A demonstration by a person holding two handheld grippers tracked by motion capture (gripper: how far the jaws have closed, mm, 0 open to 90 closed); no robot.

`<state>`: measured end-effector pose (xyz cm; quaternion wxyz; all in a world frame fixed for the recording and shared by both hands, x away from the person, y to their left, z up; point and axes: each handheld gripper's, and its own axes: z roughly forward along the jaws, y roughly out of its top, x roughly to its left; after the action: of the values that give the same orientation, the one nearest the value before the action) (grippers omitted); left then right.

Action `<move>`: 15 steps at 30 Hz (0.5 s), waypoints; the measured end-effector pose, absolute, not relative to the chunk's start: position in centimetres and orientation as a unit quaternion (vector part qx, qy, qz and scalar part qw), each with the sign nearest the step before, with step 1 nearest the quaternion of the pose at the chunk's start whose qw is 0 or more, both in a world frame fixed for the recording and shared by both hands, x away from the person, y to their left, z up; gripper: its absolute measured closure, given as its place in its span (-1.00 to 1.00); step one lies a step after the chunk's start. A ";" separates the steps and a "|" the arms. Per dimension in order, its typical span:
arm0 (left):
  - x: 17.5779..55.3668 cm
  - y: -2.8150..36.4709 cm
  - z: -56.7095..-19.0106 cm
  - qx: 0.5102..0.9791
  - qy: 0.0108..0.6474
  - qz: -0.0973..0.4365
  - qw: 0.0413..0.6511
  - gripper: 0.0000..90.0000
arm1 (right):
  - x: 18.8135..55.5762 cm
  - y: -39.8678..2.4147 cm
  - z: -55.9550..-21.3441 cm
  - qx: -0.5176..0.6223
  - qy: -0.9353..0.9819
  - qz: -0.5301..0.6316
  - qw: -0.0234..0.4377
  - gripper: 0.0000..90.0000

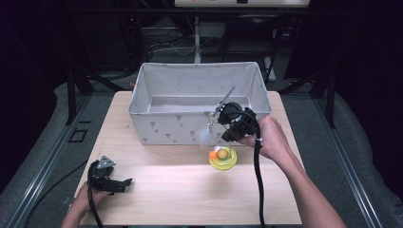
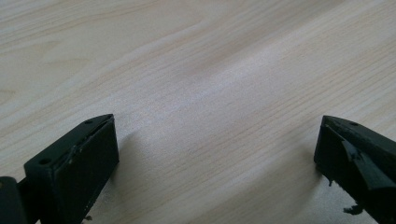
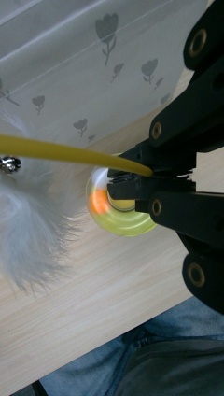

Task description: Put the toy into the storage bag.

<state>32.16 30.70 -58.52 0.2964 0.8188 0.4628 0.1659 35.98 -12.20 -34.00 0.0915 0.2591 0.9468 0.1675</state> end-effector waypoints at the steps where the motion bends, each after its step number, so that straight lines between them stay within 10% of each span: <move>1: 32.1 30.7 -58.5 0.819 0.463 0.166 0.297 -1.00 | 36.0 -12.2 -34.0 0.259 0.947 0.168 0.092 0.96; 15: 32.1 30.6 -58.5 0.821 0.459 0.166 0.295 -1.00 | 36.0 -12.3 -32.6 0.259 0.945 0.177 0.093 0.96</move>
<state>32.07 30.61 -58.48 0.2954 0.8211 0.4594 0.1657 36.03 -12.31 -32.62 0.0934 0.2591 0.9449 0.1768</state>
